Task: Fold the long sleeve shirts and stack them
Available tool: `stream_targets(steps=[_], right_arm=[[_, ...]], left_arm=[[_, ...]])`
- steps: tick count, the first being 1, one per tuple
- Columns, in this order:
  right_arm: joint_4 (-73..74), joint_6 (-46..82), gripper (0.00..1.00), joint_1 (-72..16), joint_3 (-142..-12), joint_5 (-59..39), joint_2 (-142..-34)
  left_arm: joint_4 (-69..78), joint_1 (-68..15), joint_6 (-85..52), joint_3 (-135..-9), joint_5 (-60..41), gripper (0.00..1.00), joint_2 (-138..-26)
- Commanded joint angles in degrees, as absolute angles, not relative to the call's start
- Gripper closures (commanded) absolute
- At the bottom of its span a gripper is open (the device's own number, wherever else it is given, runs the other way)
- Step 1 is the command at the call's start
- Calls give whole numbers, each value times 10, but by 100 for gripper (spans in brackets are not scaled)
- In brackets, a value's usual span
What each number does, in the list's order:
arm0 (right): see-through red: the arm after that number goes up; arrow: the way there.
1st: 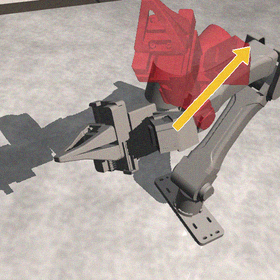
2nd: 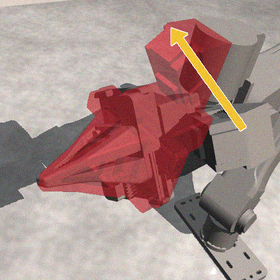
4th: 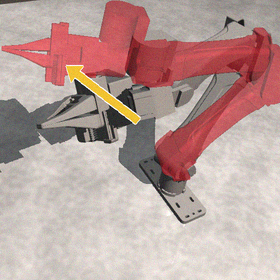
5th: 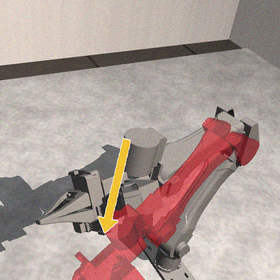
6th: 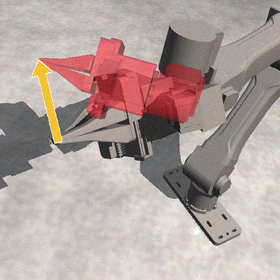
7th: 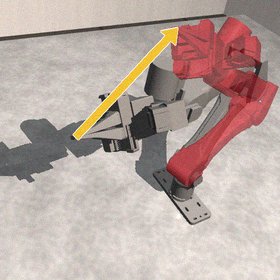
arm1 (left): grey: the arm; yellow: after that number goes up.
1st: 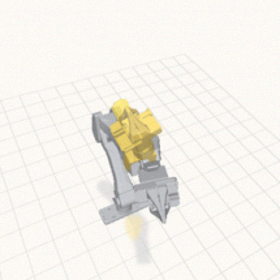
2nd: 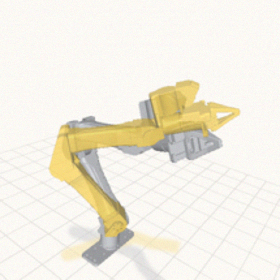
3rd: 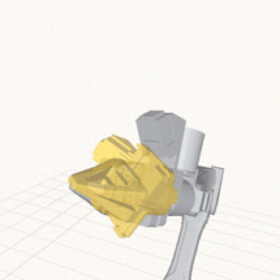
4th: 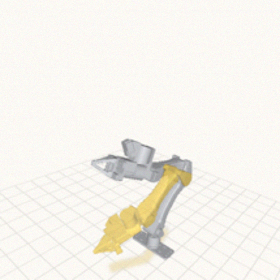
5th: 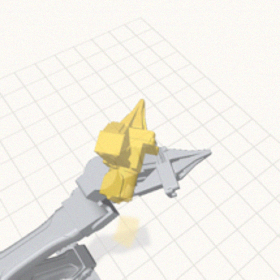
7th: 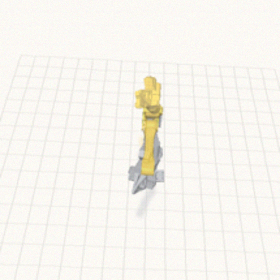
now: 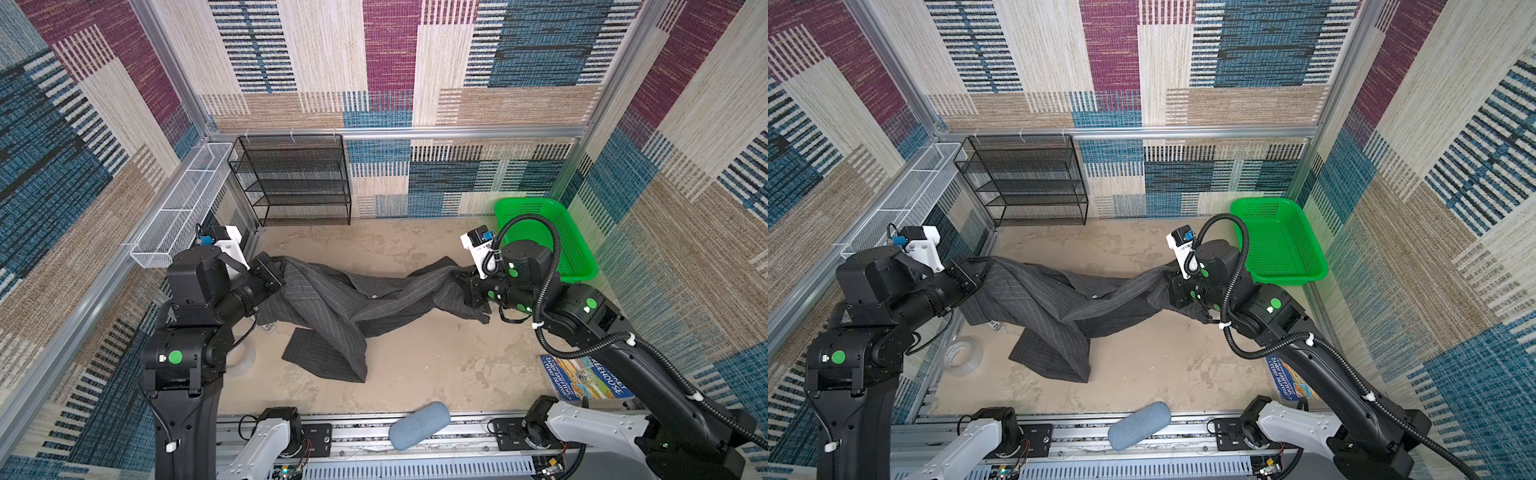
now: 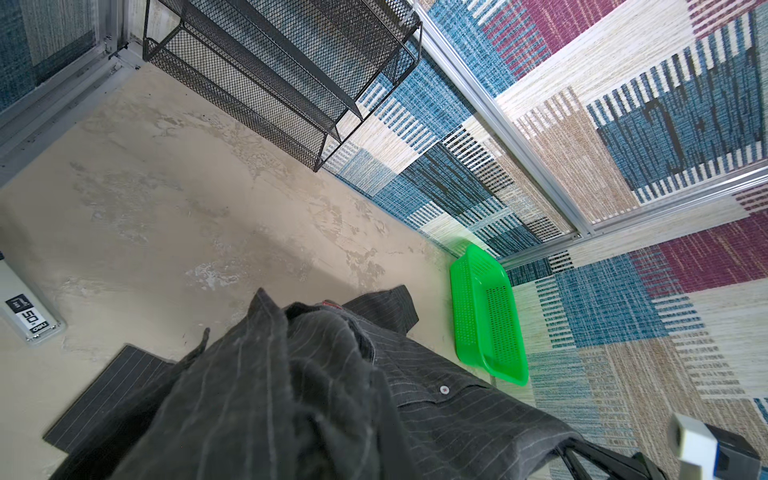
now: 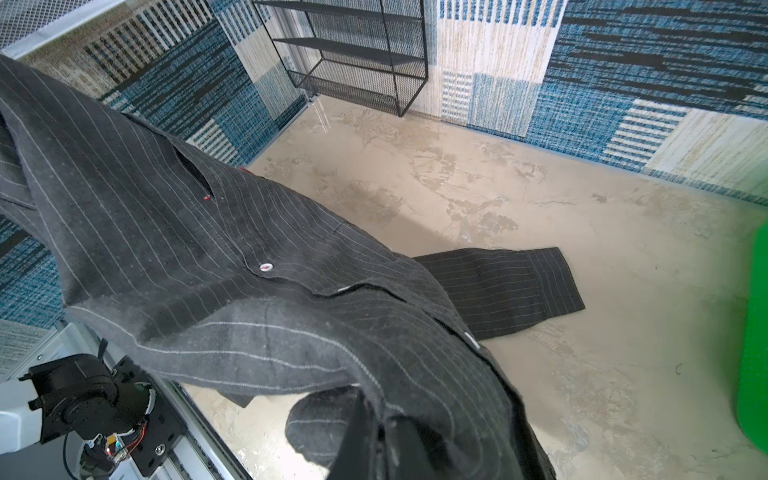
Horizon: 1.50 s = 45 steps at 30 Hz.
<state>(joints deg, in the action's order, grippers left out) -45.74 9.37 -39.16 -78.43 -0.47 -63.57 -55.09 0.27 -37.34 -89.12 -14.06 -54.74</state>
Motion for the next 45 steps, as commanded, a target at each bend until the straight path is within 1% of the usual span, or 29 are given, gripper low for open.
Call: stream_targets(steps=[1, 3, 5, 8, 10, 11, 12, 13, 14, 15, 16, 18, 21, 24, 26, 28, 30, 34, 36, 39, 43, 45], right_arm=[[-420, 55, 94, -324, -792, -68, -670], [-388, 35, 94, -247, -790, -137, -702], [-364, 16, 94, -189, -798, -189, -753], [-336, -5, 94, -135, -838, -239, -860], [-326, -13, 93, -113, -887, -256, -958], [-321, -13, 91, -104, -913, -257, -1007], [-318, -11, 89, -97, -947, -252, -1052], [-313, -5, 86, -92, -979, -233, -1100], [-305, 0, 82, -89, -1006, -201, -1140], [-299, 3, 78, -89, -1029, -173, -1174], [-290, 8, 74, -89, -1054, -139, -1209], [-283, 18, 67, -89, -1079, -105, -1245], [-274, 26, 57, -97, -1070, -70, -1246], [-256, 19, 49, -131, -989, -24, -1174], [-258, 24, 44, -174, -926, -10, -1111], [-265, 41, 39, -231, -864, 16, -1055], [-265, 80, 35, -297, -803, 8, -1004], [-224, 171, 33, -421, -694, -3, -928], [-217, 199, 33, -488, -683, 7, -922], [-239, 198, 33, -591, -714, 54, -962], [-224, 155, 33, -665, -757, 59, -1033], [-219, 133, 33, -687, -789, 51, -1074]], left_arm=[[-509, 4, -371, -875, -125, 100, -589], [-482, 4, -378, -873, -122, 100, -640], [-465, 4, -379, -888, -118, 100, -703], [-444, 4, -382, -927, -128, 100, -820], [-434, 3, -387, -959, -137, 100, -901], [-433, 4, -390, -974, -131, 93, -939], [-433, 4, -389, -986, -124, 82, -968], [-433, 3, -386, -1000, -108, 63, -999], [-433, 4, -383, -1013, -88, 48, -1028], [-436, 4, -379, -1025, -70, 40, -1050], [-445, 3, -373, -1042, -49, 33, -1076], [-464, 4, -364, -1077, -25, 26, -1116], [-487, 4, -354, -1106, -16, 22, -1133], [-486, 4, -353, -1083, -26, 22, -1097], [-478, 3, -351, -1041, -39, 22, -1053], [-466, 4, -351, -982, -52, 22, -1000], [-447, 4, -356, -914, -65, 22, -942], [-417, 4, -367, -800, -73, 22, -833], [-421, 6, -367, -775, -75, 22, -802], [-434, 13, -364, -759, -79, 22, -778], [-438, 38, -365, -742, -97, 23, -750], [-442, 55, -364, -735, -108, 24, -732]])
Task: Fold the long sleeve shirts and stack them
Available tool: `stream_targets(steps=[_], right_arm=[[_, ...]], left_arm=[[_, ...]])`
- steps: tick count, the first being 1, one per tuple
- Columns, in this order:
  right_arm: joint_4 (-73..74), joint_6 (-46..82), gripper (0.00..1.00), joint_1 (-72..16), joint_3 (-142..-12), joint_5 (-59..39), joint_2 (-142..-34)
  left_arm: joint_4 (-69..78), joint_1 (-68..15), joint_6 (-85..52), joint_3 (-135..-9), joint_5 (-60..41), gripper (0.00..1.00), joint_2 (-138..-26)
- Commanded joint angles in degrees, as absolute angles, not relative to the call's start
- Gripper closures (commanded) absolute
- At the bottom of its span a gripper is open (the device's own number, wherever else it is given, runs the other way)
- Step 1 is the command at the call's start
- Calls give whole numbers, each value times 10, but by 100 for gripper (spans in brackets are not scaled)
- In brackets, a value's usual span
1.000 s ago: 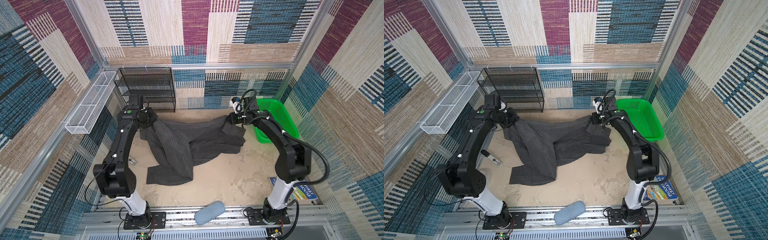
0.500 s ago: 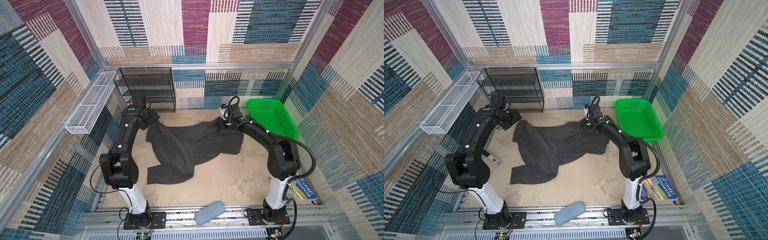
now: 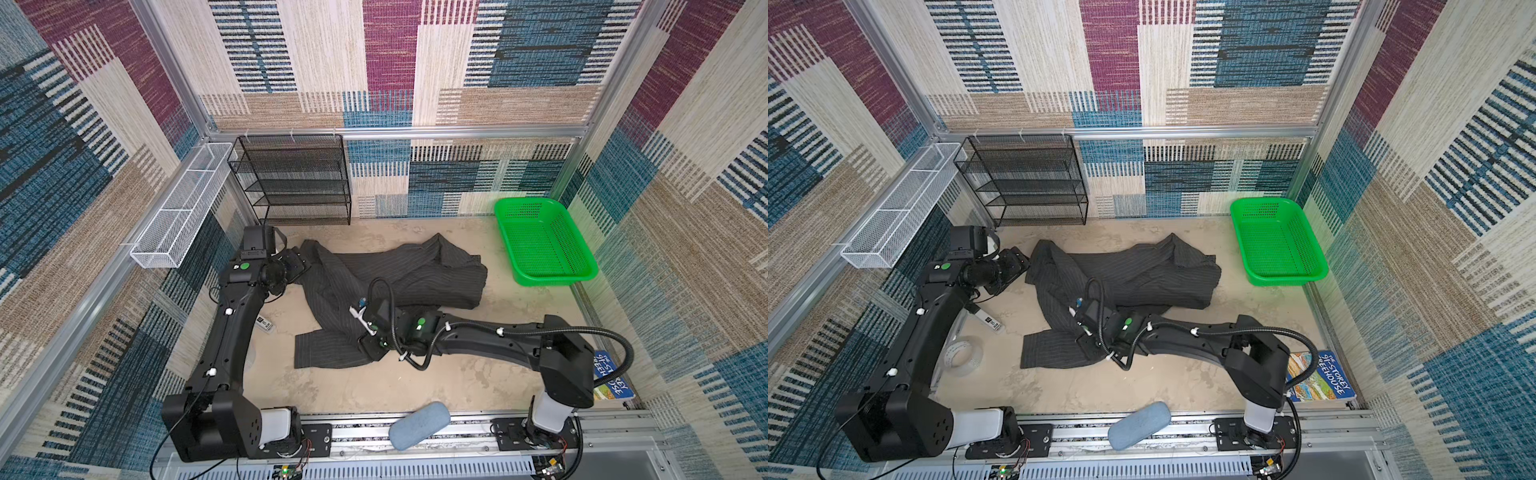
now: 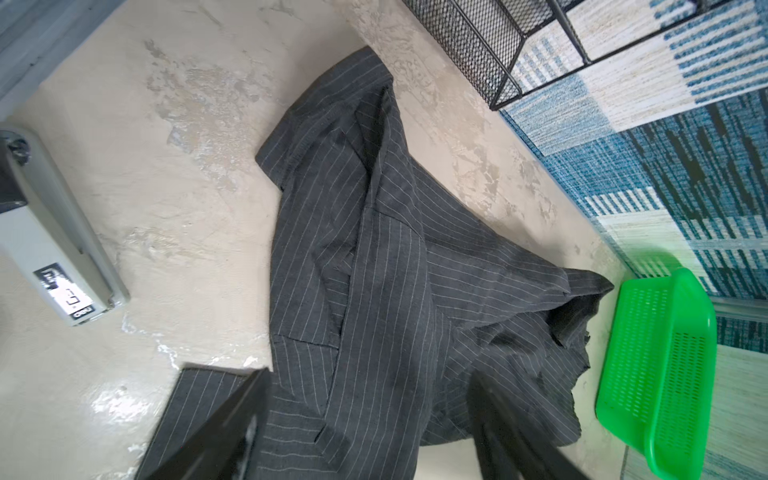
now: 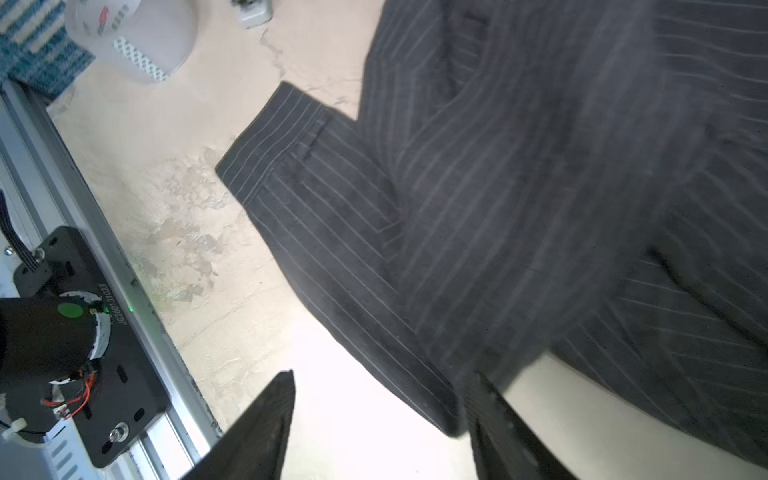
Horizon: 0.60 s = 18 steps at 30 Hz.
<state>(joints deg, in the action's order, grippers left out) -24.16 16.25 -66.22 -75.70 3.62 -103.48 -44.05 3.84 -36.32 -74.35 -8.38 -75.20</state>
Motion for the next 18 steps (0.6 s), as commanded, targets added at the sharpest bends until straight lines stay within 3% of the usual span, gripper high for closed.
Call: stream_targets(steps=[1, 6, 18], right_arm=[[-218, 126, 33, -693, -805, 48, -1093], [-236, 111, 34, -701, -875, 13, -1175], [-266, 102, 34, -704, -897, -9, -1257]], left_arm=[[-444, 64, -364, -731, -114, 24, -724], [-443, 118, -360, -705, -153, 25, -687], [-449, 215, -343, -683, -232, 27, -667]])
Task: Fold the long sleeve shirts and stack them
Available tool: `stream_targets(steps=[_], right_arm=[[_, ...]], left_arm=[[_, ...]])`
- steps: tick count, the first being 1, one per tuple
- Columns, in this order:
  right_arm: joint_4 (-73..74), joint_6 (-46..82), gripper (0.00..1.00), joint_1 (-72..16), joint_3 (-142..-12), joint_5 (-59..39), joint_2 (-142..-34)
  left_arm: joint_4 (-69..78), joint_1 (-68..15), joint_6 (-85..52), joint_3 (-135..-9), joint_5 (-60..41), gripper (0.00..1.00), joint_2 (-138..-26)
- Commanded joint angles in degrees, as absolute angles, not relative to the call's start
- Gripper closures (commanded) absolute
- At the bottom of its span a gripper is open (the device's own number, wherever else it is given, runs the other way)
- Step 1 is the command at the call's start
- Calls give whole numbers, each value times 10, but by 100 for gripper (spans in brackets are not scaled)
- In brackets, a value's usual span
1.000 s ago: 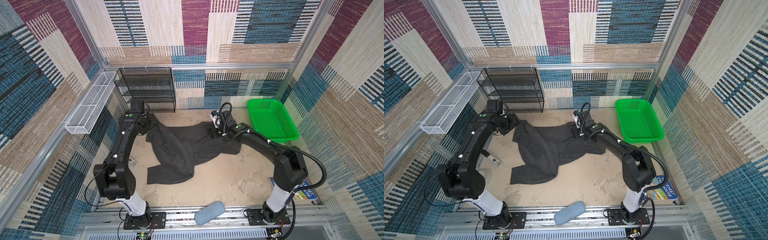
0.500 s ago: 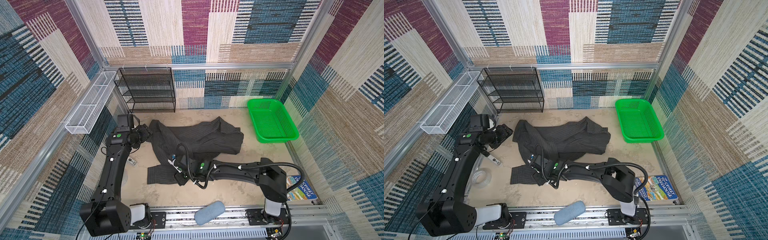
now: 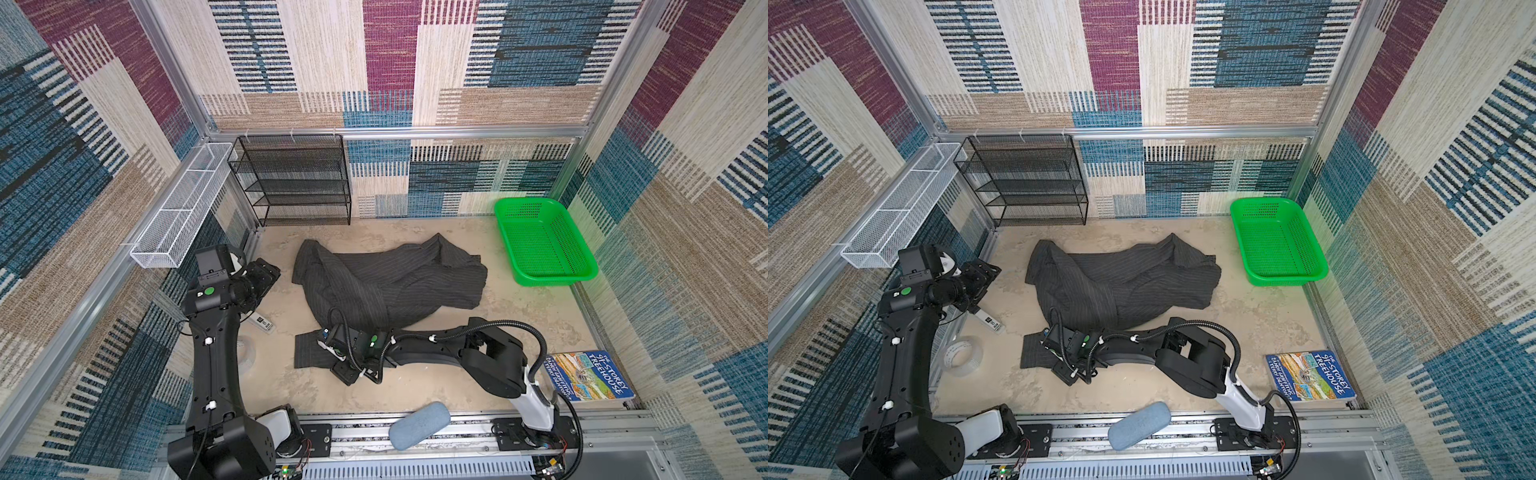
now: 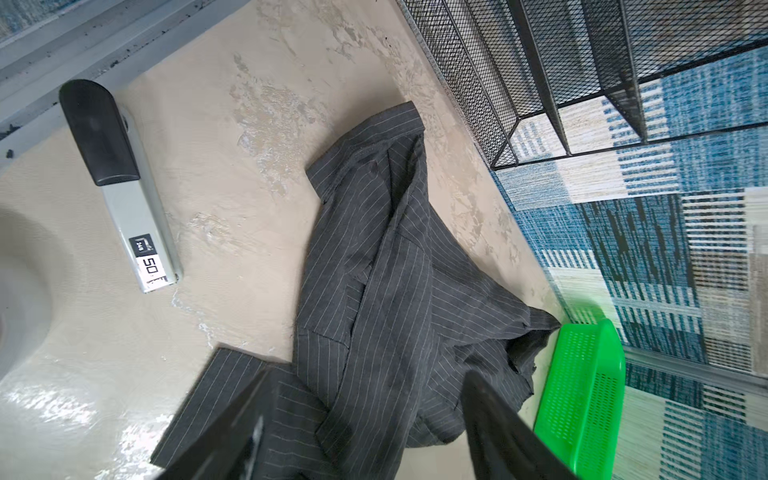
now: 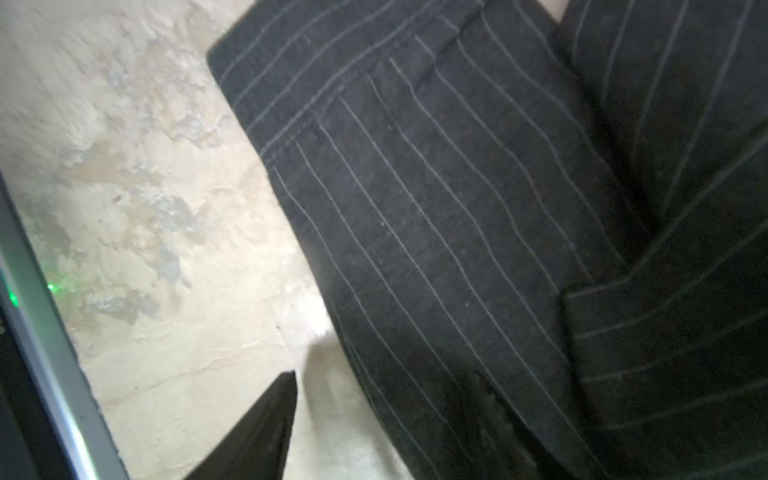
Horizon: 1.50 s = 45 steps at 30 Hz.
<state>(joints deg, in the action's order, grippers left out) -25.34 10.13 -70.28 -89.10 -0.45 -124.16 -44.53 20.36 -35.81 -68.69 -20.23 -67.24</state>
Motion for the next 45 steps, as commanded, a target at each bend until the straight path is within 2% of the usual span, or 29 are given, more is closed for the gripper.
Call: stream_targets(steps=[1, 5, 8, 11, 16, 22, 26, 30, 36, 38, 41, 42, 45], right_arm=[[-267, 103, 38, -704, -899, -2, -1261], [-277, 113, 78, -704, -898, 47, -1268], [-285, 116, 93, -699, -900, 73, -1251], [-292, 118, 99, -689, -903, 82, -1216], [-325, 97, 100, -651, -937, 90, -1133], [-344, 33, 99, -527, -1013, 93, -1087], [-311, -17, 98, -446, -1107, 92, -1136], [-284, -36, 99, -379, -1254, 74, -1243], [-252, -58, 94, -303, -1550, 50, -1440], [-207, -46, 82, -277, -1575, 60, -1467], [-159, -22, 49, -245, -1520, 53, -1454], [-174, -19, 43, -241, -1507, 56, -1445], [-243, -16, 33, -240, -1457, 82, -1404]], left_arm=[[-448, 218, -343, -680, -236, 27, -665], [-438, 228, -349, -669, -249, 28, -659], [-435, 232, -350, -666, -254, 28, -657], [-433, 235, -350, -666, -258, 29, -659], [-430, 242, -349, -669, -272, 29, -657], [-415, 242, -360, -659, -301, 29, -650], [-403, 241, -372, -640, -320, 29, -650], [-399, 234, -375, -624, -327, 30, -653], [-400, 188, -380, -601, -308, 30, -645], [-400, 165, -384, -596, -297, 30, -643], [-401, 127, -389, -587, -282, 29, -639], [-402, 112, -390, -585, -276, 29, -638], [-408, 70, -393, -576, -256, 26, -636]])
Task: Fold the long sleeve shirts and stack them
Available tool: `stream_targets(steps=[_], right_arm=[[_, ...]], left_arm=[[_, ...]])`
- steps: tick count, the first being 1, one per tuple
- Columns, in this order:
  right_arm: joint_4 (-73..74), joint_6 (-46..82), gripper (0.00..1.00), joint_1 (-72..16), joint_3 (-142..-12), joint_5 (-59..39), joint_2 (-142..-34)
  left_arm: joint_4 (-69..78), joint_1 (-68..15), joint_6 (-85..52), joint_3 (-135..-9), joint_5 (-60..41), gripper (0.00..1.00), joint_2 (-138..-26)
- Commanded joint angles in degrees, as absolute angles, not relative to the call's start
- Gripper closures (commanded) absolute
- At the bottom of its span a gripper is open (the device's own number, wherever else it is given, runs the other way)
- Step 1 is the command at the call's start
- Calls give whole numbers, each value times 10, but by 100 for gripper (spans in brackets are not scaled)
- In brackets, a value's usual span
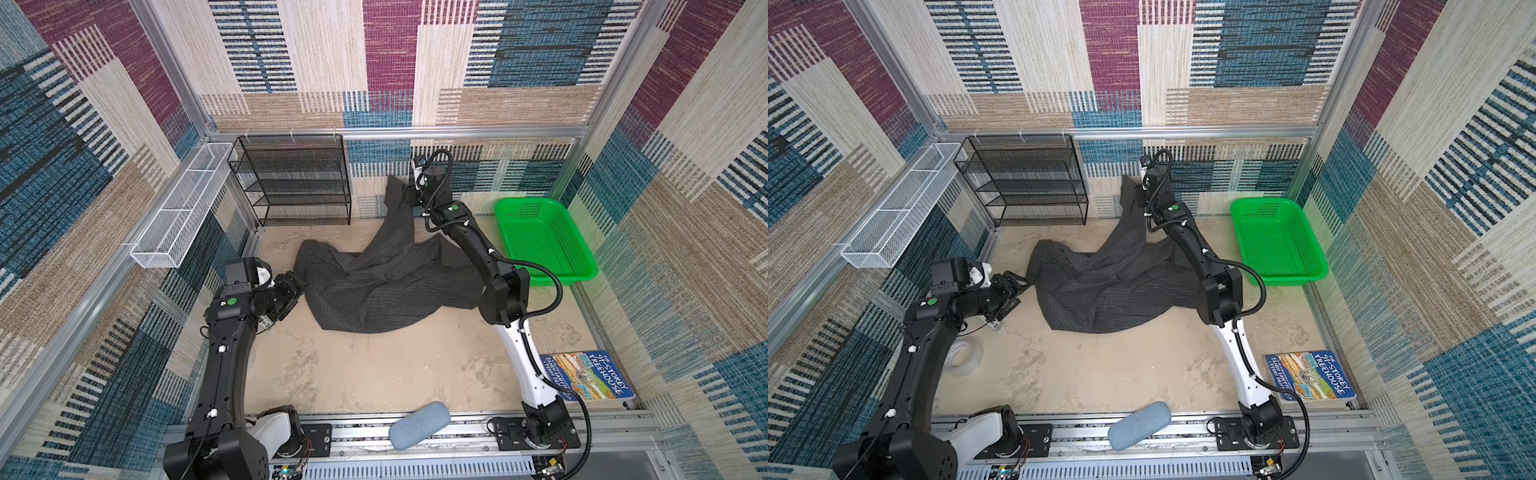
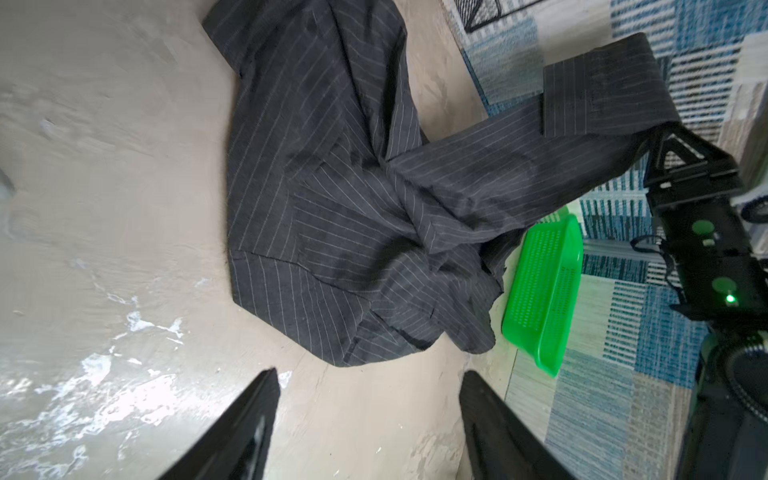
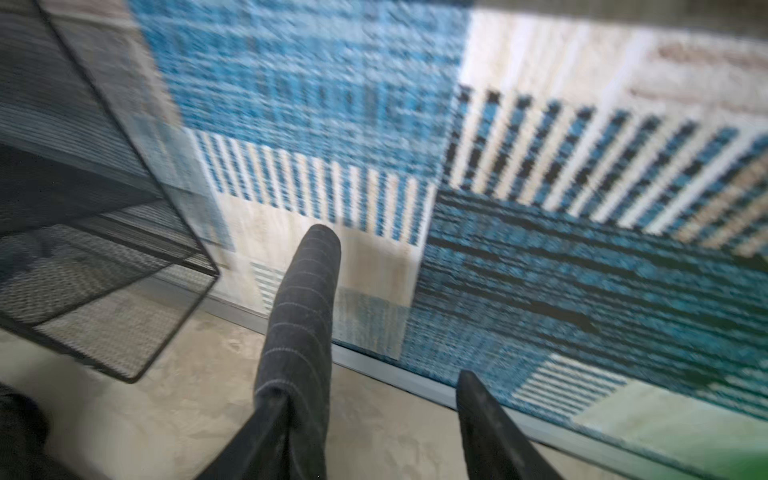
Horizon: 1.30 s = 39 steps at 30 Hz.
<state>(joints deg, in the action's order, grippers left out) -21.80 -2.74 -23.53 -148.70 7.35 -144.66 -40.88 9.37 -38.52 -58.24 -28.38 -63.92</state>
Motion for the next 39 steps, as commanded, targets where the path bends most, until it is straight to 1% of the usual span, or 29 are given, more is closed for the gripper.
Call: stream_targets(steps=[1, 3, 6, 7, 9, 10, 13, 18, 21, 27, 32, 36, 39], right_arm=[[-260, -11, 31, -241, -1419, 90, -1375], [-256, 2, 29, -243, -1291, 106, -1297], [-208, 25, 22, -245, -1077, 106, -1151], [-210, 37, 19, -244, -1024, 106, -1107], [-233, 65, 18, -245, -952, 112, -1043], [-240, 80, 16, -246, -917, 107, -1007], [-246, 115, 17, -256, -785, 111, -918], [-273, 187, 21, -256, -624, 137, -816], [-277, 215, 22, -255, -564, 131, -782], [-264, 232, 21, -220, -485, 112, -758], [-198, 220, 21, -173, -437, 63, -778], [-139, 204, 21, -144, -429, 16, -809], [-112, 191, 24, -133, -436, -4, -838]], left_arm=[[-410, 57, -395, -570, -250, 25, -633], [-415, 38, -397, -555, -243, 24, -629], [-422, 16, -404, -520, -230, 23, -612], [-422, 8, -409, -505, -228, 23, -605], [-422, -11, -421, -482, -218, 23, -592], [-422, -27, -427, -473, -210, 23, -588], [-421, -79, -445, -459, -173, 24, -589], [-418, -161, -461, -471, -122, 29, -618], [-412, -215, -470, -484, -87, 32, -643], [-385, -314, -486, -519, -40, 33, -737], [-369, -361, -479, -567, -15, 34, -823], [-370, -391, -462, -617, -9, 35, -891], [-372, -416, -449, -655, -7, 36, -943]])
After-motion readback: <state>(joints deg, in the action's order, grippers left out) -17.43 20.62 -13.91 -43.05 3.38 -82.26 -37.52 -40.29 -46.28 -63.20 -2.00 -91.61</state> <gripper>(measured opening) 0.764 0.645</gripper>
